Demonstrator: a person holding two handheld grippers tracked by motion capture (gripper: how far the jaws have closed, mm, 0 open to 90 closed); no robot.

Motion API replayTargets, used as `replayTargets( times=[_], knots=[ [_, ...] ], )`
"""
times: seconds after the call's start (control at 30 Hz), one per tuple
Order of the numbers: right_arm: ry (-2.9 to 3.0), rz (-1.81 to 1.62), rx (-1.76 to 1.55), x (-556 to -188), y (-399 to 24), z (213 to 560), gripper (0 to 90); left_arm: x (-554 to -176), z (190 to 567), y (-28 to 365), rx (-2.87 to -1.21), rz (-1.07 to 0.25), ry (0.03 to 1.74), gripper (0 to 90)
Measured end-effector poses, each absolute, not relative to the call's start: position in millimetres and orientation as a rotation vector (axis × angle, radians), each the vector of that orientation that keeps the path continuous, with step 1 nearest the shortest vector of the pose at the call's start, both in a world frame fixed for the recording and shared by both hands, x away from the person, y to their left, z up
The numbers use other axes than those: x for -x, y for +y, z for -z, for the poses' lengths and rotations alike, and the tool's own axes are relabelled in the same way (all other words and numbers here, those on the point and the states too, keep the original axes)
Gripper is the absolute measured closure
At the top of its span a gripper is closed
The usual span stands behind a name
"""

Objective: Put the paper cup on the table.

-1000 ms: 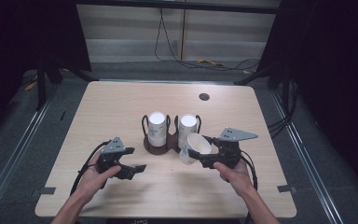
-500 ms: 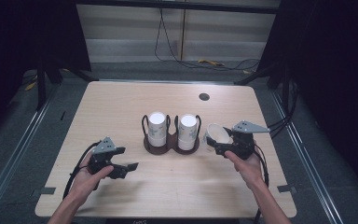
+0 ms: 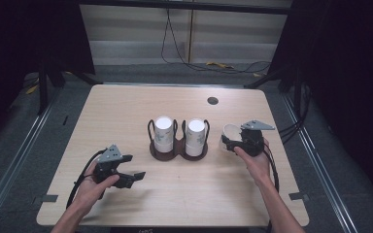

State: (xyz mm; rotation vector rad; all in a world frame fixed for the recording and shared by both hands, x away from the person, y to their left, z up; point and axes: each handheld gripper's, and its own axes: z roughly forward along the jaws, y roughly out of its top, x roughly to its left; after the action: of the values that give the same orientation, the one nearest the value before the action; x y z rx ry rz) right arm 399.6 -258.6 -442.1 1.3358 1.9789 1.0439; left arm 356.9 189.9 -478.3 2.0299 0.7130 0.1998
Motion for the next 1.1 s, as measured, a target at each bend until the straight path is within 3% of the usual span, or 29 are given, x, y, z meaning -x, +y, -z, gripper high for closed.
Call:
replayTargets(
  times=[0.3, 0.57, 1.1],
  knots=[
    [1.975, -0.965, -1.413, -410, -270, 459, 22.3, -356, 477, 190, -2.017, -0.201, 0.7, 16.0],
    [1.984, -0.951, -1.414, -407, -269, 465, 13.7, -356, 477, 190, -2.017, -0.202, 0.7, 16.0],
    [2.029, -1.023, -1.49, -397, -278, 470, 14.5, -356, 476, 191, -2.006, -0.21, 0.713, 16.1]
  ],
)
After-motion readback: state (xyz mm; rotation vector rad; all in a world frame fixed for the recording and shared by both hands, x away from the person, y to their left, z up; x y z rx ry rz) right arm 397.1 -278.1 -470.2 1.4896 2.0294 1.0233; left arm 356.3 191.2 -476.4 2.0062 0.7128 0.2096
